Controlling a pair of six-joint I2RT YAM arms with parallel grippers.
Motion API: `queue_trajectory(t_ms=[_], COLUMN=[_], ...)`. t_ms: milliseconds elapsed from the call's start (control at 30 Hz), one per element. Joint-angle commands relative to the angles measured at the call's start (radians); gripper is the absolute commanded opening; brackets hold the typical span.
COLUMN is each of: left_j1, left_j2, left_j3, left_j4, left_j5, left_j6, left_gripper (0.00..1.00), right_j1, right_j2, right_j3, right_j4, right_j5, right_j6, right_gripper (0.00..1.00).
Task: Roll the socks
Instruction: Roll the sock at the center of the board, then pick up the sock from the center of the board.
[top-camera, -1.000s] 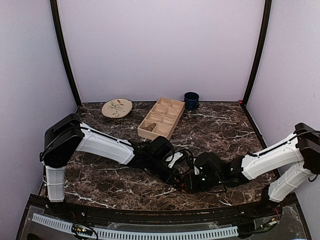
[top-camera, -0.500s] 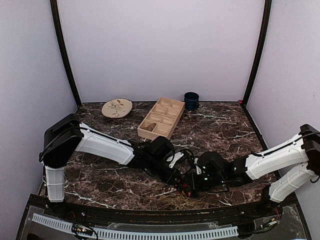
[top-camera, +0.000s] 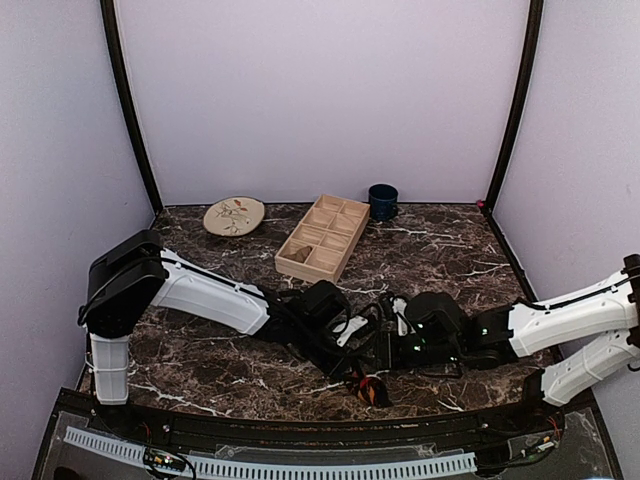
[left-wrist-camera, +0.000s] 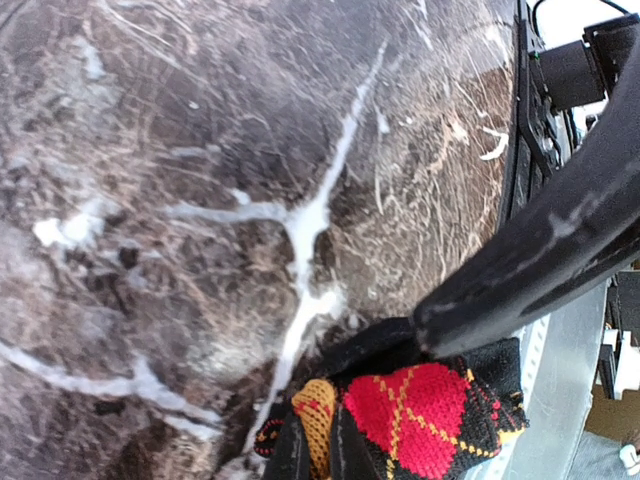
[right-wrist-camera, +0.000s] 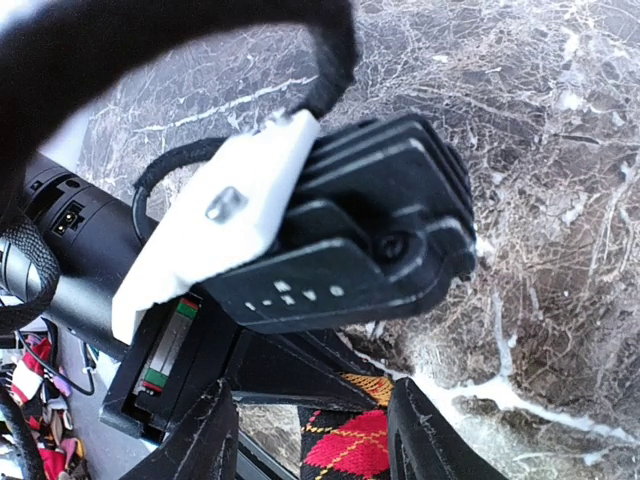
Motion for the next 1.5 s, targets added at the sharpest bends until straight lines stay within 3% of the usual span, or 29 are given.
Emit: queue_trajectory(t_ms=[0, 400, 633, 800, 1100, 1467], left_j1=[-0.022, -0.022, -0.021, -0.015, -0.009, -0.008], left_j2=[0.002, 0.011, 0.02, 0.036, 0.056, 0.058], left_j3=[-0.028, -0.015, -0.005, 0.022, 0.052, 0.058], left_j4=[-0.096, -0.112, -0.127, -0.169, -0.195, -0.193], left_j5=[0.005, 0.004, -0.026, -0.067, -0.073, -0.066], left_j6=[0.021, 0.017, -0.004, -0.01, -0.01, -0.012], left_gripper=[0.0, 0.0, 0.0, 0.0, 0.0, 0.0], right_j1=[0.038, 0.281, 0.369, 0.398, 0.492, 0.501], right_j2=[-0.022, 0.055, 0.058, 0.021, 0.185, 0.271], right_j3=[0.042, 0.244, 0.257, 0.245, 0.397, 0.415], right_j4=[-0.029, -0.424, -0.518, -0.518, -0.63, -0.665], right_j5=[0.059, 0.365, 0.494, 0.503, 0.53, 0.525], right_j6=[-0.001, -0.087, 0.001, -0.001, -0.108, -0.158], right_gripper=[0.5, 0.49, 0.49, 0.48, 0.5, 0.58])
